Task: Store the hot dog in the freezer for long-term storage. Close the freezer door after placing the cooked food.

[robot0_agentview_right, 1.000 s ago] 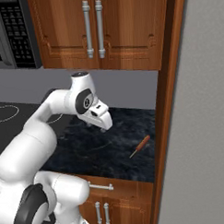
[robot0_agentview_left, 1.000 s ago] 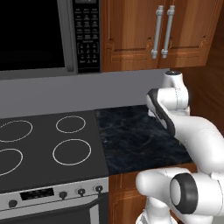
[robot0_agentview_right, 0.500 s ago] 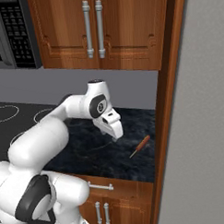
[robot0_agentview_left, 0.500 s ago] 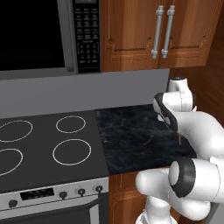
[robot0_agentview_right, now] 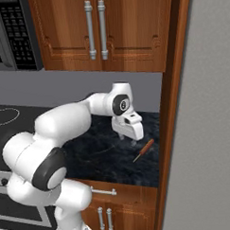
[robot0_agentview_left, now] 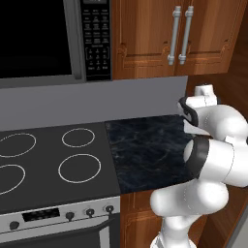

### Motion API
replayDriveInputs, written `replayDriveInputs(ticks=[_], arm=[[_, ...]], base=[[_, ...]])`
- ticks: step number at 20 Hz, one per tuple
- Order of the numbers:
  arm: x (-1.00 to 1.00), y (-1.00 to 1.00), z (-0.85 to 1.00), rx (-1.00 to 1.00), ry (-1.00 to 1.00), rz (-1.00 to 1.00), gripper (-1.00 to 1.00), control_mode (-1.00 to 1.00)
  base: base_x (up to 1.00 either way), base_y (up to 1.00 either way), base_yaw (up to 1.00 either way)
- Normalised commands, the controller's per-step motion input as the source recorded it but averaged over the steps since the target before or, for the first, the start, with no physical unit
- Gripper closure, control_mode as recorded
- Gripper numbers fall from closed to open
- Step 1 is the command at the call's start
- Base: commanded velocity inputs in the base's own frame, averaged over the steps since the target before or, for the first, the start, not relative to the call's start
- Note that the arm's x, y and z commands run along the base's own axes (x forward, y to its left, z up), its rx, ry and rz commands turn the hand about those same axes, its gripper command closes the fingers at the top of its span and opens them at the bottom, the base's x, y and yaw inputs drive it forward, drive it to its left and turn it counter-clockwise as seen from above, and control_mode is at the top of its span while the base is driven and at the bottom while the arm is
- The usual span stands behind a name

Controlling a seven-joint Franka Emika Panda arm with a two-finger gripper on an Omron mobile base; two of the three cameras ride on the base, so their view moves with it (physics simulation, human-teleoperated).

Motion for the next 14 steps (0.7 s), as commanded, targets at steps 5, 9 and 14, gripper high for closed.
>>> replayDriveInputs(ticks=[5,9,14], arm=[[0.07,-0.06,-0.07,0.04,0.0,0.0,-1.0,-1.0],[0.06,0.0,-0.23,0.04,-0.05,0.0,-1.0,-1.0],[0.08,0.0,-0.31,0.03,-0.08,0.0,-1.0,-1.0]], base=[[0.0,0.0,0.0],[0.0,0.0,0.0],[0.0,0.0,0.0]])
